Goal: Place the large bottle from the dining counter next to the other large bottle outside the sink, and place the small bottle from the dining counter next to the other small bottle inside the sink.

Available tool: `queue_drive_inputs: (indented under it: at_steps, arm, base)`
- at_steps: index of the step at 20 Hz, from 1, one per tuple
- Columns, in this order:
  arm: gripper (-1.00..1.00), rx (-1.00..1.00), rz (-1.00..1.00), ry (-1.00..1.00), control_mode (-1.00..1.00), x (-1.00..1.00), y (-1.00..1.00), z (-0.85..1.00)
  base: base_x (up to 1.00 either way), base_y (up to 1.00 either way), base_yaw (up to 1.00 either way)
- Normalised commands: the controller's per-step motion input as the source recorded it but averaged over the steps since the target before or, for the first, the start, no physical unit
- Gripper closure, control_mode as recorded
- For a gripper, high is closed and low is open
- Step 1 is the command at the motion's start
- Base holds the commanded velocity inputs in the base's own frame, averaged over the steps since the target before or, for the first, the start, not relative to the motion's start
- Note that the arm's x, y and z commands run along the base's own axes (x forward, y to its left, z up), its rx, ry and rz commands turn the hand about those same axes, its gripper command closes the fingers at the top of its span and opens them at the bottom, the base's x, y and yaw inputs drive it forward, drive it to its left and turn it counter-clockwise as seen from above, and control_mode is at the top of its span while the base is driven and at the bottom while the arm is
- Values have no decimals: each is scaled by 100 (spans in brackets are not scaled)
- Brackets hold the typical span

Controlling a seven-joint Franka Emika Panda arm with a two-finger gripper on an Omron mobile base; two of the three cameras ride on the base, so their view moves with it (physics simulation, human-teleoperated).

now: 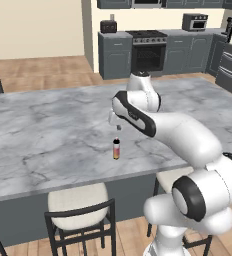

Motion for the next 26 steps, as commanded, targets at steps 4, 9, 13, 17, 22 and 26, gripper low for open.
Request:
queue_drive_inputs:
  at_steps: [4,9,13,17,22,26]
  arm:
    - [-100,0,1,-1,-100,6,2,-38]
    - [-100,0,0,-12,-100,3,0,-20]
    - [-100,0,0,-4,-100,7,1,0]
    - [-100,0,0,0,-100,31,4,1]
    - [-100,0,0,7,-100,29,4,0]
    - [-100,0,0,5,-100,17,9,-3]
  base:
    - [0,0,0]
    - [0,0,0]
    - [0,0,0]
    - [0,0,0]
    - [0,0,0]
    - [0,0,0]
